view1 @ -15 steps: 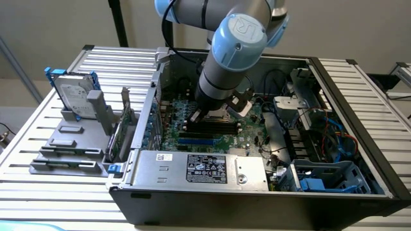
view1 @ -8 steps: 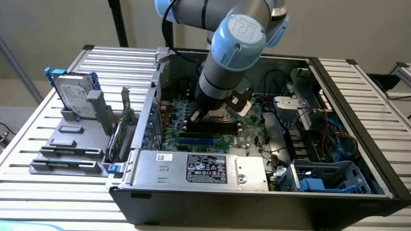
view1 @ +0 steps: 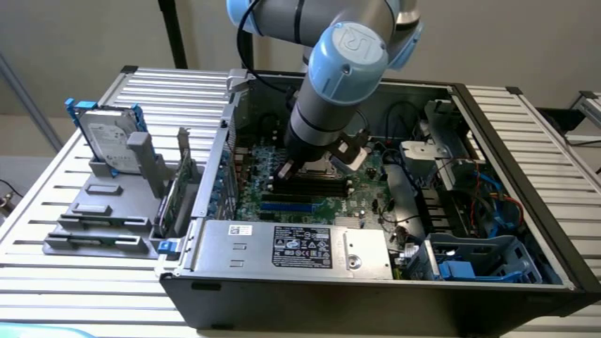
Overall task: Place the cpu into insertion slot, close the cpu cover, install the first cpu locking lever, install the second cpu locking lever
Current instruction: 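Install the second cpu locking lever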
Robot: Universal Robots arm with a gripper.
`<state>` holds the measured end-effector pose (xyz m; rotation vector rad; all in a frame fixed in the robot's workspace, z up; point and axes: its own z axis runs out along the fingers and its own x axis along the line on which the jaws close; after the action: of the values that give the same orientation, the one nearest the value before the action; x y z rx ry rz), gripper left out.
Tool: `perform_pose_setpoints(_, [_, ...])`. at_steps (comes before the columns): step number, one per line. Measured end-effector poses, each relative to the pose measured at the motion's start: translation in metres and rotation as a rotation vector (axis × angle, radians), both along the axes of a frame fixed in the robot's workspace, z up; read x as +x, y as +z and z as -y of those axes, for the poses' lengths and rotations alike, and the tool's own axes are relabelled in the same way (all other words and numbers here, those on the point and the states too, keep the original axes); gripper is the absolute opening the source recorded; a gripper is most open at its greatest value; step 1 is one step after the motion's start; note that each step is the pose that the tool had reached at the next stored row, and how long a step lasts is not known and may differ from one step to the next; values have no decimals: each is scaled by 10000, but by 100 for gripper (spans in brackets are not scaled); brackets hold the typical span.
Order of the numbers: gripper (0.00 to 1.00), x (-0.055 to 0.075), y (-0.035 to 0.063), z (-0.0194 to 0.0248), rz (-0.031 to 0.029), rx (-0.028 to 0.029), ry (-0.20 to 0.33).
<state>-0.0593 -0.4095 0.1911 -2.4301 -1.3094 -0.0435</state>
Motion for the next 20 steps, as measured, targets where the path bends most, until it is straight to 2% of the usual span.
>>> perform_pose_setpoints(9, [11,-6,1,-9,-2,-224,30])
perform_pose_setpoints(12, [11,-6,38,-10,0,-241,33])
perform_pose_setpoints(20, [11,-32,249,-10,-1,-254,51])
